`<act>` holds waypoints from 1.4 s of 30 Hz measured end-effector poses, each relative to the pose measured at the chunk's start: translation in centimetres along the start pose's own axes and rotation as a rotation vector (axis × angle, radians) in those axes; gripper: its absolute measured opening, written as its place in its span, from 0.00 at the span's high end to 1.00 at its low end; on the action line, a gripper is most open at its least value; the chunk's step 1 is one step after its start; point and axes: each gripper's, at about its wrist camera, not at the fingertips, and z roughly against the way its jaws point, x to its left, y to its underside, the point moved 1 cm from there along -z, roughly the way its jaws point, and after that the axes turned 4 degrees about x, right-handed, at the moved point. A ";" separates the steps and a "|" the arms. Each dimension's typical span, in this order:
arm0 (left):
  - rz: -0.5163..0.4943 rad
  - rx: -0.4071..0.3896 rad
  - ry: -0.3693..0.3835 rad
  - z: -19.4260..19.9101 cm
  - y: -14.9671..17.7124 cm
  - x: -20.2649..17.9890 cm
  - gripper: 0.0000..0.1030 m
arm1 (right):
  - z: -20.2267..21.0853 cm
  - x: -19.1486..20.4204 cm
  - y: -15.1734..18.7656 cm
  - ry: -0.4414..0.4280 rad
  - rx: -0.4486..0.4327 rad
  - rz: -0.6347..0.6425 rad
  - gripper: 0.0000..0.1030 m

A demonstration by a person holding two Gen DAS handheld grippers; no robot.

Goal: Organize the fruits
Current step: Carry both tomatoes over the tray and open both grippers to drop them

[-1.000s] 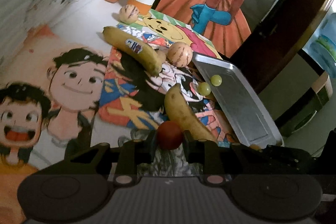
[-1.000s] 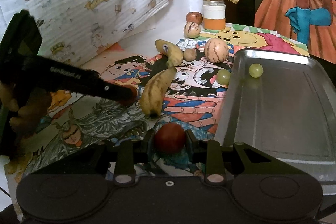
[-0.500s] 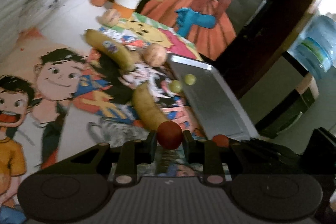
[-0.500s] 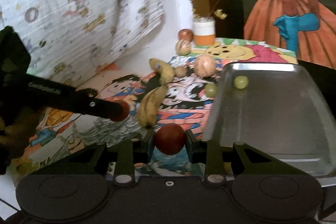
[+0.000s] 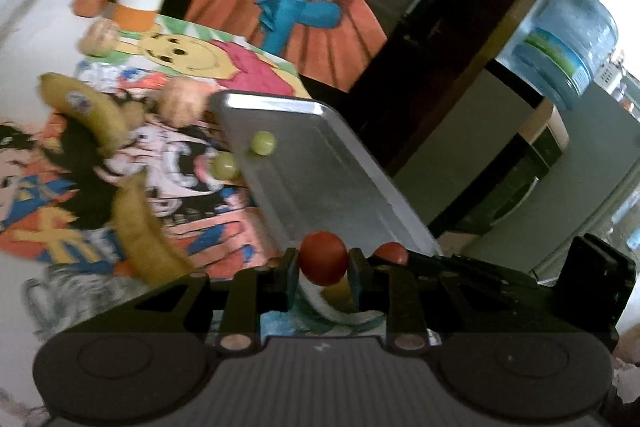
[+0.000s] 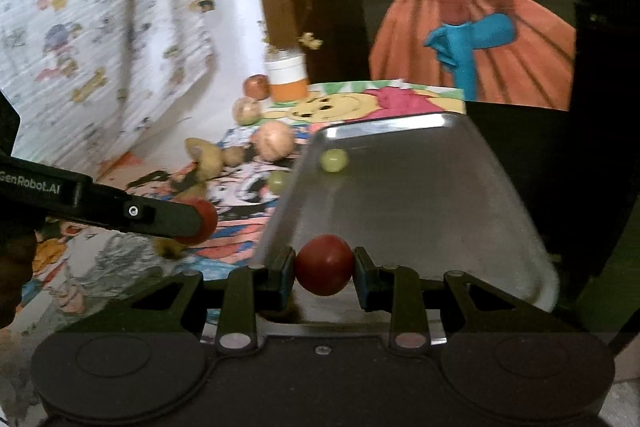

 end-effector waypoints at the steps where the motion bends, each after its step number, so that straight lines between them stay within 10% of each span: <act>1: -0.009 0.009 0.005 -0.6 -0.1 -0.3 0.72 | 0.0 -0.3 0.1 0.009 0.001 -0.008 0.68; 27: -0.076 0.087 -0.059 -5.4 -0.9 -2.1 0.71 | 0.0 -1.8 0.9 0.071 0.016 -0.038 0.67; 34: -0.067 0.060 -0.065 -4.4 -0.8 -2.5 0.60 | 1.3 -1.6 1.0 0.091 -0.004 -0.032 0.61; 42: -0.074 -0.045 -0.125 -0.7 0.2 -3.7 0.24 | 3.4 -0.5 1.1 0.103 -0.024 -0.008 0.40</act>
